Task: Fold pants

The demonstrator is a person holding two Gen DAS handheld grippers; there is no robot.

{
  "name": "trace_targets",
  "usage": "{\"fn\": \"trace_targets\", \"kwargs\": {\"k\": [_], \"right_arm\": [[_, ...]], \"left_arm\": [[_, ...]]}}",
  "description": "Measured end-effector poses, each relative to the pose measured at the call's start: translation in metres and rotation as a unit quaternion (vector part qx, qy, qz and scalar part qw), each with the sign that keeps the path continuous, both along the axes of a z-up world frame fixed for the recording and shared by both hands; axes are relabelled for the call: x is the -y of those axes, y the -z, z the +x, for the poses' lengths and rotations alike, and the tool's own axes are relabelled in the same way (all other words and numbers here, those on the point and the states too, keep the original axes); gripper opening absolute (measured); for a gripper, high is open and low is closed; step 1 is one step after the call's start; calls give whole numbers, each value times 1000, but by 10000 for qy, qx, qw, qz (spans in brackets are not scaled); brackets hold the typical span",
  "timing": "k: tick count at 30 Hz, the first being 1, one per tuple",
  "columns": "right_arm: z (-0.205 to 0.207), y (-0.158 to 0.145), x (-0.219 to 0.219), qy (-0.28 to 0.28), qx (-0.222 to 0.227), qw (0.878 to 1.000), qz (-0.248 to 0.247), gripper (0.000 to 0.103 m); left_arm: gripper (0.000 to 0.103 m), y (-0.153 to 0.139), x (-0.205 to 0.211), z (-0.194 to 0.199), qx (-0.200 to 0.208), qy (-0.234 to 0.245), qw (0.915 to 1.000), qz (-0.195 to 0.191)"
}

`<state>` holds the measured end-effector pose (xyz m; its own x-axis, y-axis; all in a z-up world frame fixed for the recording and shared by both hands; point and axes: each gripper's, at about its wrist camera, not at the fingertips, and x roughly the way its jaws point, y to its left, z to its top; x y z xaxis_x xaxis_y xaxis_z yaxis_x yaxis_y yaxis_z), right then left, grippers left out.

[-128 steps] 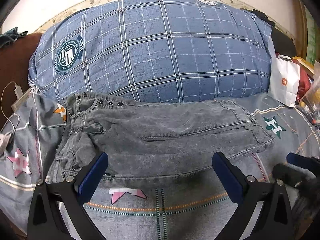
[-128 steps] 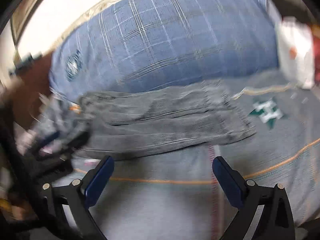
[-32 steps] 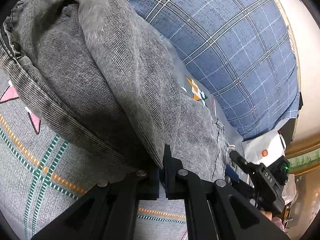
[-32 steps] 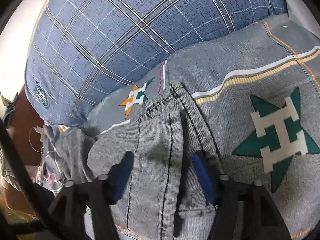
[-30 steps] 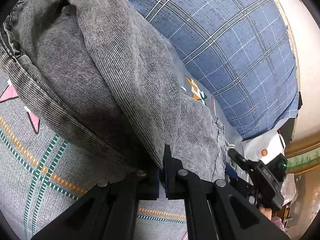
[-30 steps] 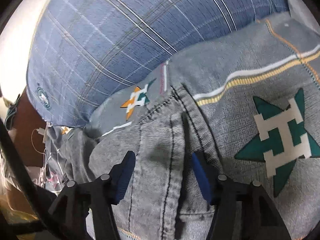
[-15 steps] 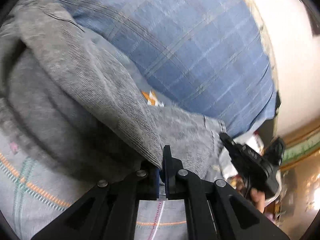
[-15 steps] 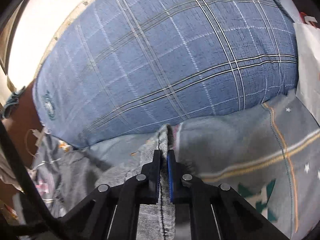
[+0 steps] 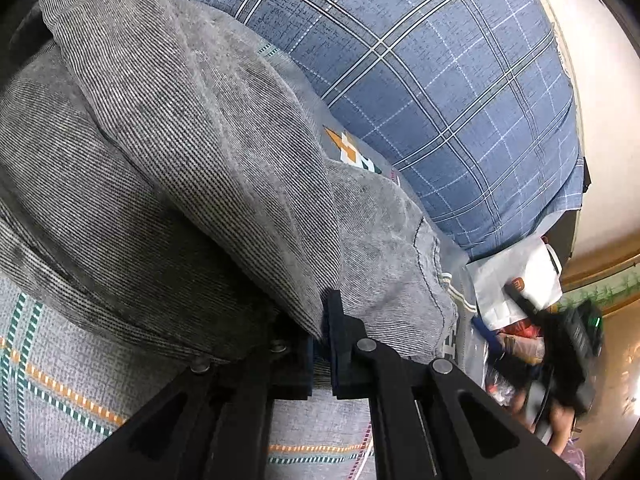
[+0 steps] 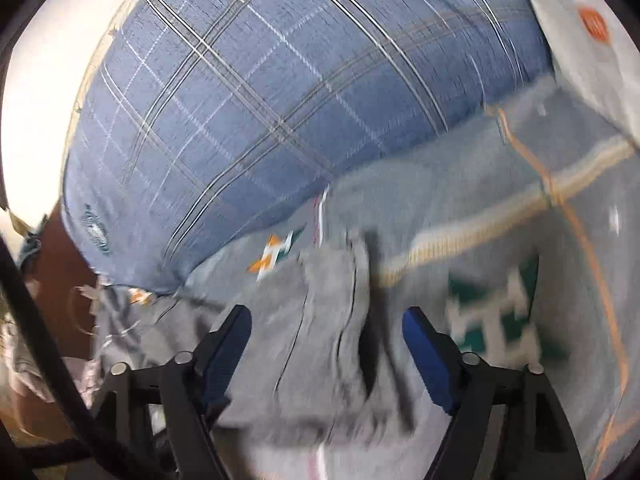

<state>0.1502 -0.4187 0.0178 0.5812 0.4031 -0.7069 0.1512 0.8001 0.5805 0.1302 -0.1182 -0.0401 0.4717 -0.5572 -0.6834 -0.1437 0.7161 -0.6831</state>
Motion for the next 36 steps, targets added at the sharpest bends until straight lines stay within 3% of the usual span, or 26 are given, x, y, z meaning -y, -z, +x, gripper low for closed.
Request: {"fn": "trace_targets", "kwargs": {"k": [3,5,7,8,10,13,15,17,19,20,22,24,25,28,30,33,36], "right_arm": [[-15,20,-5,-13,-310,9994,118,49],[-9,32,-11,-90,-415,9990,120,44],[-4,38,-16,-235,-521,9984,36,23],[-4,37,-20,-327,-487,9983,-25,20],[-9,22,-26,-371,-282,9978,-469,19],[-22,-12,-26,-452,152,9975,-512,18],[-26,-22,-27,-439,212,9966,-670,18],[-22,-12,-30,-556,-116,9933,-1010,18],[-10,22,-35,-686,-732,9870,-1256,19],[-7,33,-35,-715,-895,9866,-1161,20],[-9,25,-32,-748,-747,9873,-1190,32],[-15,4,-29,-416,-403,9867,-1519,83],[-19,-9,-26,-165,-151,9846,-1734,84],[-30,-40,-28,54,489,9852,-1642,84],[-38,-54,-40,-31,842,9867,-1390,84],[-43,-71,-85,-697,1286,9829,-1115,84],[-45,-80,-151,-1489,1554,9693,-1186,84]], "left_arm": [[3,0,0,-1,-80,11,10000,22],[3,-1,1,-1,-105,30,9999,61],[3,1,-1,-3,-143,73,9997,159],[3,-1,-3,-4,-148,76,9997,184],[3,-11,-2,-8,-79,128,9998,162],[4,-42,0,-24,363,116,9987,324],[4,-48,5,-31,409,224,9984,332],[5,-36,15,-32,242,401,9969,638],[5,-11,24,-26,-113,521,9942,939],[5,-1,23,-25,-209,517,9943,907],[14,-1,15,-29,-72,580,9959,695],[37,-11,7,-37,-61,811,9951,555],[50,-18,1,-43,101,891,9947,501],[55,-50,-28,-64,749,810,9908,777],[59,-66,-55,-67,903,632,9908,787],[67,-82,-113,-51,881,70,9945,557],[67,-85,-175,-23,770,-435,9958,218]]}}
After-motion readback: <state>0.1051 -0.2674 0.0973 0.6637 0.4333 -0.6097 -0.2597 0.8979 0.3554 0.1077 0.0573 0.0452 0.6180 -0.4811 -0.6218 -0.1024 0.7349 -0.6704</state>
